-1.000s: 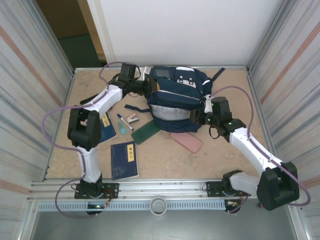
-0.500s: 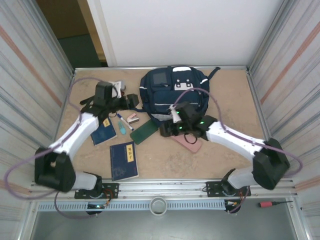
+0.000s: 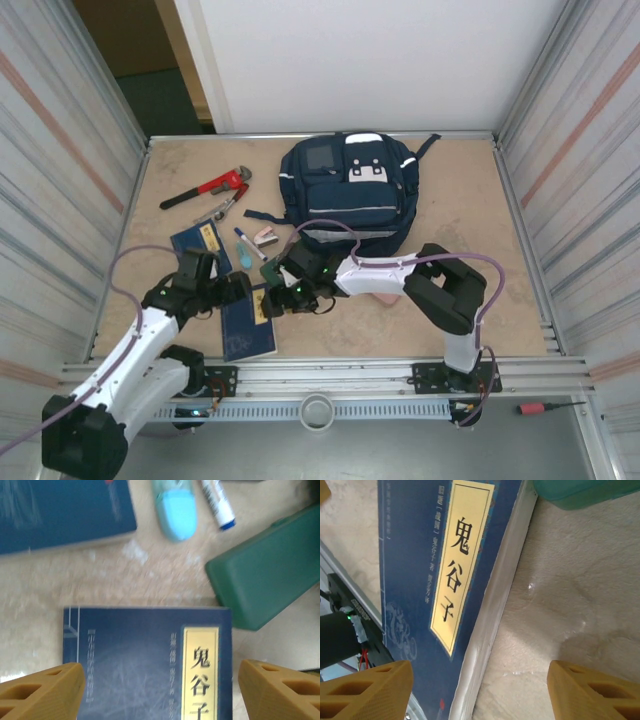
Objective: Pack the student bag
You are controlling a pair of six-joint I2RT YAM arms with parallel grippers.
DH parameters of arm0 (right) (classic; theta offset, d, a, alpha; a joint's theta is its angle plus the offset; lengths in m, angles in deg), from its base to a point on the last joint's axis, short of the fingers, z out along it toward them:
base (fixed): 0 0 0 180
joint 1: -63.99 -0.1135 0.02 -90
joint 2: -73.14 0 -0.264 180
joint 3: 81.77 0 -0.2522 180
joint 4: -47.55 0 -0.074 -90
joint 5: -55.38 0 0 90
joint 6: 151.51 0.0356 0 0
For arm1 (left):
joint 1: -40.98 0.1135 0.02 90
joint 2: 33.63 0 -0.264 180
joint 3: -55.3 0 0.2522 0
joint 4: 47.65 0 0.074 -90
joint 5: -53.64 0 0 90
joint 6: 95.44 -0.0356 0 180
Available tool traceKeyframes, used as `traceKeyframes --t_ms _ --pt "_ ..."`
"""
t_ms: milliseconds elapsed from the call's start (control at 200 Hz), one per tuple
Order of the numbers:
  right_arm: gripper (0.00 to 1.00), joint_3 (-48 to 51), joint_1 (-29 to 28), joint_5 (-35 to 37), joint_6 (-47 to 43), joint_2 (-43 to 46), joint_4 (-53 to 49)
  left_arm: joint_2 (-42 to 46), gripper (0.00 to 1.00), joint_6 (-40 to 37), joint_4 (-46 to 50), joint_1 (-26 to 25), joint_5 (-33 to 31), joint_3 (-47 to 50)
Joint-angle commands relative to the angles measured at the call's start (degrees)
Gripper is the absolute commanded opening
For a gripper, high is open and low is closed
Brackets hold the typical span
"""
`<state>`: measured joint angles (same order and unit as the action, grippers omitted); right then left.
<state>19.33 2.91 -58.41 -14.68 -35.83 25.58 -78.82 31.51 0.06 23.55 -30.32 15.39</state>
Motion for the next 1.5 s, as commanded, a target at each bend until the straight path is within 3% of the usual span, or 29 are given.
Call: traceKeyframes --t_ms 0,185,446,636,857,967,1217,1493 --pt "0.68 -1.62 -0.23 -2.53 4.49 -2.85 3.18 2.47 0.80 7.93 4.09 -0.69 -4.22 2.85" --pt "0.64 -3.62 -0.30 -3.92 6.07 -5.70 4.82 3.29 0.78 8.93 1.58 0.97 -4.16 7.85" --pt "0.54 -6.37 -0.47 -2.89 8.18 -8.19 4.73 0.46 0.65 7.79 -4.27 3.19 4.42 10.79" --pt "0.33 -7.67 -0.41 -1.02 9.61 -8.46 6.81 1.51 0.54 8.60 -6.90 3.24 8.08 12.23" --pt "0.08 -6.87 -0.27 0.32 9.88 -6.98 8.56 4.72 0.51 8.84 -6.75 3.28 8.14 12.34" --pt "0.00 -4.98 0.28 -1.49 8.25 -3.91 10.39 6.02 0.56 8.42 -5.86 3.54 6.24 10.15" --pt "0.00 -1.50 5.06 -6.15 2.22 8.41 7.59 7.86 0.73 4.51 -4.07 5.30 6.09 -2.30" --pt "0.00 -0.97 17.99 -14.96 -4.84 22.75 1.42 5.32 0.80 2.64 -15.91 5.39 22.88 -11.86"
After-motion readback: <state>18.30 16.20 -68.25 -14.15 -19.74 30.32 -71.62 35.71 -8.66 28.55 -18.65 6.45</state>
